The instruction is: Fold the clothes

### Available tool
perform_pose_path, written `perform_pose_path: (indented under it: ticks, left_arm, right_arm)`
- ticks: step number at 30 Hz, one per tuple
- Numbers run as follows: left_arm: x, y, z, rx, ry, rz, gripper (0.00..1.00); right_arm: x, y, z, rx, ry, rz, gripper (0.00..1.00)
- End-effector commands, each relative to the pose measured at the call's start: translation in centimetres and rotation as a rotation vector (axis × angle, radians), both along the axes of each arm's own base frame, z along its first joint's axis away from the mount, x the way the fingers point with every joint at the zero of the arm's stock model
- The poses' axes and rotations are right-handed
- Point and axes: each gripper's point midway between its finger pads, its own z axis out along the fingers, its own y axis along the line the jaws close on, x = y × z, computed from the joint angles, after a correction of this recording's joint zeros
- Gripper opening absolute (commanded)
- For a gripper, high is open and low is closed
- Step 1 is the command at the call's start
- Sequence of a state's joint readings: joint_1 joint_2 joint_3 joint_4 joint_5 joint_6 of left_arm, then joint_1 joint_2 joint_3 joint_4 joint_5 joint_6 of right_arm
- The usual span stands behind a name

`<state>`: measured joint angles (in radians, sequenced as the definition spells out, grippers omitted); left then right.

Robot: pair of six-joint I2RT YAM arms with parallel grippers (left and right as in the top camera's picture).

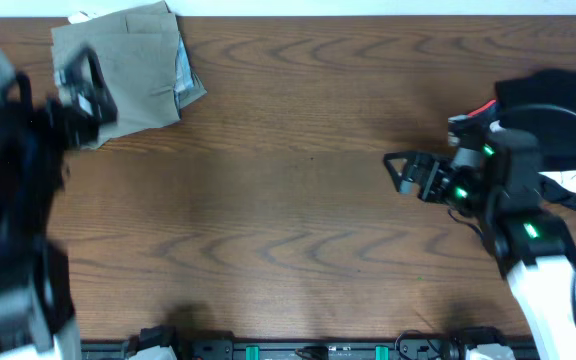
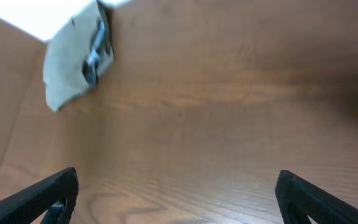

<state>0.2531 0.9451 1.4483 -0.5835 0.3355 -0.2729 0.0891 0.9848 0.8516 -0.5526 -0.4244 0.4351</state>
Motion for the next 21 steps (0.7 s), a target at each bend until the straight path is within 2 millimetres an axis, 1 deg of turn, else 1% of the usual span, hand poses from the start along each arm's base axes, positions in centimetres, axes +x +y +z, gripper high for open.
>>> perform_pose_path:
  ticks: [1,2,6,8,11,13,16,18,21]
  left_arm:
    - [-2.9,-3.0,0.0,-0.027,0.008,-0.131,0.98]
    - [-4.0,-3.6,-0.1,-0.031,0.012,-0.150,0.98]
    - [-7.1,-5.2,0.3,-0.026,-0.028,-0.205,0.98]
    - [-8.7,-6.6,0.3,-0.010,-0.059,-0.265,0.98]
    - [-10.6,-8.4,-0.3,0.003,-0.083,-0.358,0.98]
    - [-11.6,-9.1,-1.1,-0.002,-0.084,-0.393,0.98]
    - [-12.4,-9.5,-3.2,-0.010,-0.070,-0.405,0.98]
    - [-12.5,-9.6,-4.7,-0.018,-0.055,-0.404,0.98]
    - [-12.2,-9.5,-7.1,-0.039,-0.014,-0.403,0.98]
  right_arm:
    - [-2.1,-2.1,4.1,-0.066,-0.145,-0.094,0.99]
    - [-2.9,-2.4,4.7,-0.070,-0.167,-0.104,0.99]
    - [-7.4,-4.2,7.3,-0.084,-0.274,-0.186,0.99]
    - [-9.7,-5.3,8.0,-0.096,-0.319,-0.239,0.99]
    - [-12.4,-6.6,8.1,-0.100,-0.355,-0.310,0.99]
    - [-13.9,-7.2,8.1,-0.091,-0.374,-0.340,0.99]
    - [-15.8,-7.3,8.2,-0.064,-0.415,-0.350,0.99]
    - [-16.6,-7.6,8.6,-0.057,-0.450,-0.362,0.99]
    - [-17.2,-8.8,9.0,-0.075,-0.490,-0.429,0.99]
